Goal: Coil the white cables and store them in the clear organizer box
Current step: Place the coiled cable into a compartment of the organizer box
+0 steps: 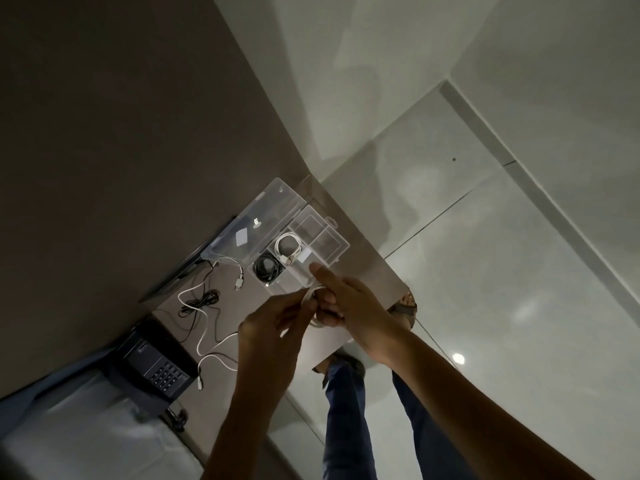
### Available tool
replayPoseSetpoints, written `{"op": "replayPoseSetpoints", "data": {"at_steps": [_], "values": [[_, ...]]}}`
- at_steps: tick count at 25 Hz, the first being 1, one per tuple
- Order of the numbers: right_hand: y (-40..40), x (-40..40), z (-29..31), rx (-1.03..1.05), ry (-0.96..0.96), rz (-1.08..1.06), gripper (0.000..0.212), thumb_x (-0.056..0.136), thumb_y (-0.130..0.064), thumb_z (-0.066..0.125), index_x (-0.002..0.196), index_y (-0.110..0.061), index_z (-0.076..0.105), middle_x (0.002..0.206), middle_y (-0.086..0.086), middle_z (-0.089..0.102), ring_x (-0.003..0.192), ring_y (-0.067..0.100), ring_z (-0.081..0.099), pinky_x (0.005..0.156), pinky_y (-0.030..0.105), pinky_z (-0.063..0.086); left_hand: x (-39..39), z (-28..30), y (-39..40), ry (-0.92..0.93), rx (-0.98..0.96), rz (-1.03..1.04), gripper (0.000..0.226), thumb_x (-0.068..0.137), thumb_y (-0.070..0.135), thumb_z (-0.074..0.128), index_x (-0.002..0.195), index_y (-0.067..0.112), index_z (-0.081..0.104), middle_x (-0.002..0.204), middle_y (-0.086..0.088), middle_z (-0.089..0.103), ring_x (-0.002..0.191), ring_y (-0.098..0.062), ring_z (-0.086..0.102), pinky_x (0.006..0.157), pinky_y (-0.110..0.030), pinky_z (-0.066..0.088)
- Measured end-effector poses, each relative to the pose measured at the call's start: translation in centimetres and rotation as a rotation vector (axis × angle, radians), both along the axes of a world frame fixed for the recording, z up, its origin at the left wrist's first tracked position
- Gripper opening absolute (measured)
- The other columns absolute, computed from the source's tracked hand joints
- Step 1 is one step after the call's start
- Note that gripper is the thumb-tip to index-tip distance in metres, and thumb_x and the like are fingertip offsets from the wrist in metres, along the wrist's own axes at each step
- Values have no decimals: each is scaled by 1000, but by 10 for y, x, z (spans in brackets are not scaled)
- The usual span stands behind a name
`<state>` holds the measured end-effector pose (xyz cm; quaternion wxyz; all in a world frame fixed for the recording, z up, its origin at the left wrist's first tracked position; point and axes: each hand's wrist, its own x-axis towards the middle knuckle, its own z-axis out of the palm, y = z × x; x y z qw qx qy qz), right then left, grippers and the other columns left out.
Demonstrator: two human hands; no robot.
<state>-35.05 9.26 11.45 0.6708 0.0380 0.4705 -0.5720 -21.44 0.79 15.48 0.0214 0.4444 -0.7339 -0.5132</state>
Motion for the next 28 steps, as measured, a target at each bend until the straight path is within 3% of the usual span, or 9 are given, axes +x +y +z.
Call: {"op": "replayPoseSetpoints", "data": {"at_steps": [5, 9, 11, 13, 15, 18, 20, 24, 28], "values": [[-18, -8, -61, 70, 434, -26, 57, 118, -34, 37, 70, -16, 60, 53, -11, 54, 45, 1, 51, 52, 13, 44, -29, -65, -31, -8, 424, 251, 19, 100, 9, 75, 97, 24, 87, 89, 4, 88, 86, -5, 84, 75, -16, 66], [-34, -35, -106, 65, 826, -71, 17, 112, -12, 57, 116, 2, 64, 83, 13, 74, 64, 11, 72, 57, 19, 57, -45, -118, -67, -111, 505, 429, 8, 100, 19, 76, 96, 12, 77, 100, -17, 80, 101, -26, 76, 79, -23, 66], [-36, -46, -124, -48, 977, 7, 22, 103, -7, 71, 123, 2, 71, 95, 13, 81, 73, 6, 76, 64, 20, 64, -50, -147, -81, -157, 489, 490, 16, 100, 22, 77, 92, 9, 73, 102, -23, 75, 101, -31, 71, 89, -35, 66], [-40, -54, -140, -53, 1021, 93, 28, 98, -12, 78, 124, -3, 76, 101, 6, 83, 75, -4, 76, 68, 12, 63, -54, -173, -90, -216, 366, 409, 23, 102, 26, 75, 97, 4, 75, 111, -27, 77, 105, -36, 74, 98, -42, 63], [-49, -62, -157, 39, 1105, 146, 27, 96, -15, 81, 121, -7, 80, 101, 7, 85, 72, -1, 76, 72, 8, 61, -59, -193, -91, -112, 225, 387, 28, 100, 21, 78, 107, -6, 78, 108, -23, 82, 98, -27, 81, 85, -29, 67], [-66, -68, -179, 146, 1265, 158, 17, 95, -16, 84, 108, -6, 84, 95, 10, 86, 73, 9, 72, 83, 25, 67, -68, -215, -84, 21, 19, 403, 19, 96, 8, 82, 103, -9, 81, 86, -9, 81, 76, -4, 79, 74, -20, 65], [-76, -66, -190, 167, 1350, 145, 15, 94, -17, 84, 103, -5, 85, 95, 12, 85, 76, 14, 73, 83, 34, 67, -73, -229, -78, 64, -113, 388, 16, 95, 6, 82, 103, -8, 83, 90, -11, 82, 82, -15, 80, 78, -22, 65], [-78, -58, -201, 246, 1407, 133, 20, 95, -28, 83, 107, -12, 83, 113, 11, 76, 84, 13, 66, 83, 24, 63, -74, -240, -71, 101, -292, 275, 16, 97, 13, 81, 107, 0, 84, 98, -1, 80, 88, 6, 75, 84, -8, 59], [-70, -57, -202, 192, 1380, 135, 23, 95, -23, 83, 113, -9, 80, 108, 13, 80, 88, 24, 76, 90, 40, 68, -63, -248, -68, -20, -699, 4, 19, 97, 18, 81, 108, 4, 86, 109, -16, 83, 111, -41, 74, 102, -39, 51]]}}
